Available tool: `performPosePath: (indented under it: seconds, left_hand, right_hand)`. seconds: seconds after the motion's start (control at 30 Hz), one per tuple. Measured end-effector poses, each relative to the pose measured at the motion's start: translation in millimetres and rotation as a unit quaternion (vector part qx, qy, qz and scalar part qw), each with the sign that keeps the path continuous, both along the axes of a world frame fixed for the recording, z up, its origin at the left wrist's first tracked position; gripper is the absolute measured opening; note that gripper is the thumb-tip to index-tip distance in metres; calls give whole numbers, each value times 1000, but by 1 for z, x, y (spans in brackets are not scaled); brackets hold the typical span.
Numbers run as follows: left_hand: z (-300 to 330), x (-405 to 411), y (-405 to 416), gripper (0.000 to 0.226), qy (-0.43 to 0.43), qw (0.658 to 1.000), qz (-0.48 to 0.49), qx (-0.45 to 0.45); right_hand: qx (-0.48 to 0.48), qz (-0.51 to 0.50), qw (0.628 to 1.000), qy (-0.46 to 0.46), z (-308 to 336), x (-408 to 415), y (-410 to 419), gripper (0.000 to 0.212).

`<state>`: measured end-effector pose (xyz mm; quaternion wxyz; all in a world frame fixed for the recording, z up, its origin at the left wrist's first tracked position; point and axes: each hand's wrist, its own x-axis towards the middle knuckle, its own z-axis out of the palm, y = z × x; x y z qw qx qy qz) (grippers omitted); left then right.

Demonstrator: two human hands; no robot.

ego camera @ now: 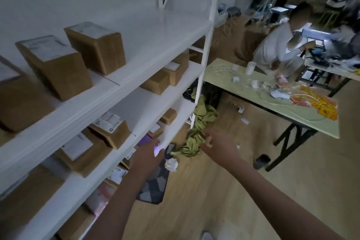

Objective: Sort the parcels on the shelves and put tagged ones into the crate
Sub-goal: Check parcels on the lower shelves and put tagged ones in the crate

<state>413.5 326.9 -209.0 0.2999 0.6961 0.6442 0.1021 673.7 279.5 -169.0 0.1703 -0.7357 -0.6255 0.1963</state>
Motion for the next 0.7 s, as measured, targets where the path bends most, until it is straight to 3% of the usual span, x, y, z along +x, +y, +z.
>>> performPosePath:
  seconds: [0.1, 0.2, 0.27, 0.7]
  left_hand:
    - [-6, 43, 46, 65, -27, 998, 48, -16]
    - [5, 78, 83, 40, 24, 999, 45, 6]
    - [5, 93, 113, 37, 42, 998, 53, 18]
    - [-39, 105, 315, 42, 44, 987, 155, -24]
  right_hand:
    - [-17, 35, 999, -9, 7, 48, 62, 53]
    - [-20, 55, 998, -13, 14, 82, 125, 51]
    - [-33, 71, 997, -3, 15, 94, 166, 52]
    - [-105, 218, 970, 0, -30, 63, 409, 53]
